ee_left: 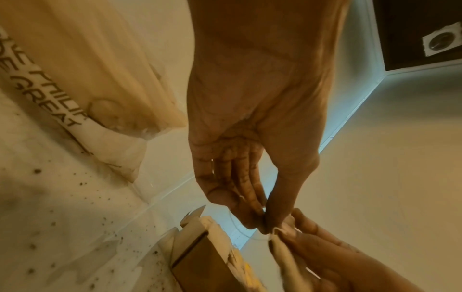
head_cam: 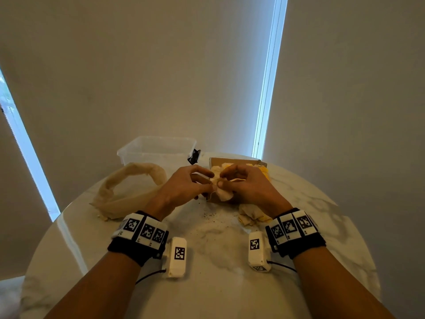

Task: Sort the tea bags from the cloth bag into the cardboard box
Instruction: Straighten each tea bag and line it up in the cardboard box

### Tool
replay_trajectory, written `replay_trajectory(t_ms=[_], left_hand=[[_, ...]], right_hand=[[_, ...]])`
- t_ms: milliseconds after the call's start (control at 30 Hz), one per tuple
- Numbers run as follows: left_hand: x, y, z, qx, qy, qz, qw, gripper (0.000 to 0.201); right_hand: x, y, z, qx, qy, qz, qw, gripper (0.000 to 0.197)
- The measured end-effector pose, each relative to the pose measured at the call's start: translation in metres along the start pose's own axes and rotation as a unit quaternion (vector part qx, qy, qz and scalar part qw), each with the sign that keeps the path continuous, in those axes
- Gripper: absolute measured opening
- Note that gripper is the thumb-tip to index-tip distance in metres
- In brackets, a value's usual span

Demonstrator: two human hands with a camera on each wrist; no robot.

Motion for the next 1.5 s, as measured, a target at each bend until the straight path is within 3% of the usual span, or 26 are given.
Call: replay_trajectory(t_ms=[133, 267, 333, 400, 467, 600, 733, 933, 1233, 1500], left_hand=[[0.001, -0.007, -0.014, -0.003, 0.022, 0.001, 1.0, 0.038], [0.001, -0.008, -0.026, -0.015, 0.074, 0.015, 0.997, 0.025], [0.001, -0.009, -0.028, -0.007, 0.087, 0.016, 0.996, 0.015], [0.002, -0.011, -0.027, 0.029, 0.09, 0.015, 0.995, 0.032], [0.002, -0.008, -0.024, 0.059, 0.081, 0.023, 0.995, 0.045], [0.002, 0.007, -0.019, -0.014, 0.087, 0.056, 0.995, 0.021], [-0.002, 0.012, -0.009, -0.046, 0.082, 0.069, 0.993, 0.033], [-0.002, 0.013, -0.009, -0.037, 0.088, 0.082, 0.992, 0.012], [0.0, 0.014, -0.011, -0.014, 0.081, 0.107, 0.991, 0.028], [0.0, 0.008, -0.015, 0.002, 0.105, 0.089, 0.99, 0.022]], right_hand=[[0.001, 0.009, -0.038, 0.108, 0.133, 0.0, 0.985, 0.015], [-0.005, 0.025, -0.081, 0.168, 0.304, 0.0, 0.938, 0.013], [-0.007, 0.03, -0.095, 0.173, 0.351, 0.003, 0.92, 0.016], [-0.006, 0.031, -0.091, 0.197, 0.324, 0.003, 0.925, 0.015], [-0.002, 0.024, -0.072, 0.198, 0.242, 0.01, 0.95, 0.014], [0.001, 0.007, -0.032, 0.131, 0.105, 0.01, 0.986, 0.021], [0.0, -0.006, -0.01, 0.114, 0.046, -0.017, 0.992, 0.026], [0.0, -0.013, -0.002, 0.088, 0.019, -0.044, 0.995, 0.036], [0.001, -0.01, -0.007, 0.007, 0.061, -0.046, 0.997, 0.021], [0.003, -0.015, -0.003, -0.016, 0.01, -0.031, 0.999, 0.018]])
Point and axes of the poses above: each hand's wrist, its own x-axis towards the middle knuckle, its own z-axis out of the palm, y = z × x, the point moved 7 cm from there along x, towards the middle knuckle, and after that the axes turned 2 degrees about y, right-handed, at the moved point
